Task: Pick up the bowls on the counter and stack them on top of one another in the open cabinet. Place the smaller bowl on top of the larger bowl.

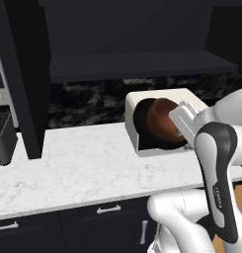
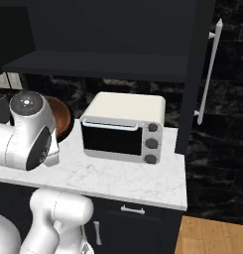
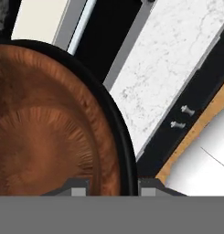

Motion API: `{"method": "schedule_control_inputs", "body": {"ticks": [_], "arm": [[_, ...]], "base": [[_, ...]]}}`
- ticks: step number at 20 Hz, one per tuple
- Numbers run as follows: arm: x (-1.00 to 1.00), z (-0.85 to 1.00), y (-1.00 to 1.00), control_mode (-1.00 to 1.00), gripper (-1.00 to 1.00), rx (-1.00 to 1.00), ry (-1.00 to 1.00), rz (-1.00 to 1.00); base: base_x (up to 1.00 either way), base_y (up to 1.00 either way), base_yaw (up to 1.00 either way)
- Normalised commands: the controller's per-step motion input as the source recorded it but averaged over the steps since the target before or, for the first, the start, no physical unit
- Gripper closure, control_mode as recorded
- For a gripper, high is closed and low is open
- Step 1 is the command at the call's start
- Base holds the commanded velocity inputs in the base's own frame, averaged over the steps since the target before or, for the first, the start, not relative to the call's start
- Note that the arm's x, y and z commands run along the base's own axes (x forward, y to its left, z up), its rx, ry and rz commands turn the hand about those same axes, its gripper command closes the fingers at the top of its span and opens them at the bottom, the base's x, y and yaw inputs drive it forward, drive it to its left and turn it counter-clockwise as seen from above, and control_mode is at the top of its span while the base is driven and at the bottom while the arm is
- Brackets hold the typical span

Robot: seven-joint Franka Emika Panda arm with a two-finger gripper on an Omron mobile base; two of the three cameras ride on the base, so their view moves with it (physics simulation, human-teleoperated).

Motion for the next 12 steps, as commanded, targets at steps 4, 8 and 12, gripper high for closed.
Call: {"method": "schedule_control_inputs", "body": {"ticks": [4, 8, 12], "arm": [[-0.21, 0.97, -0.16, -1.00, 1.00, 0.00, -0.08, -0.19], [-0.13, 0.94, -0.30, -1.00, 1.00, 0.00, -0.18, -0.17], [-0.01, 0.77, -0.24, -1.00, 1.00, 0.00, -0.18, -0.16]], "base": [[0.00, 0.00, 0.00], [0.00, 0.00, 0.00], [0.00, 0.00, 0.00]]}}
